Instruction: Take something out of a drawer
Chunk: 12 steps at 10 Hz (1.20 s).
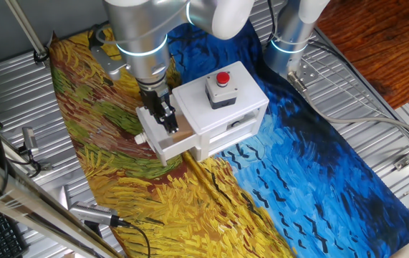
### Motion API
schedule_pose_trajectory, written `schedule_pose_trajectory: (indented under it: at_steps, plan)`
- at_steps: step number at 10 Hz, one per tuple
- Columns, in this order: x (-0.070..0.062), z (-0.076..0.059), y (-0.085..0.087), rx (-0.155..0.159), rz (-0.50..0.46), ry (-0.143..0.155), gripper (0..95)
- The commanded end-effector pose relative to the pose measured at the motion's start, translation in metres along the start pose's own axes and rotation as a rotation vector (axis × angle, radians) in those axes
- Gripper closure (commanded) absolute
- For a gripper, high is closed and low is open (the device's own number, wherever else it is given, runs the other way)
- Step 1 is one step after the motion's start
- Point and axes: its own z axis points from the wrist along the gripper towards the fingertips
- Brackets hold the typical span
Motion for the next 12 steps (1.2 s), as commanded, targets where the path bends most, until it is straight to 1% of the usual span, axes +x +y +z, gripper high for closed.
schedule_pose_trajectory:
  at_steps: [1, 12]
  plan:
    - [0.0006, -0.0020, 0.0000, -0.001, -0.032, -0.002, 19.0]
    - [0.0006, -0.0020, 0.0000, -0.001, -0.032, -0.002, 19.0]
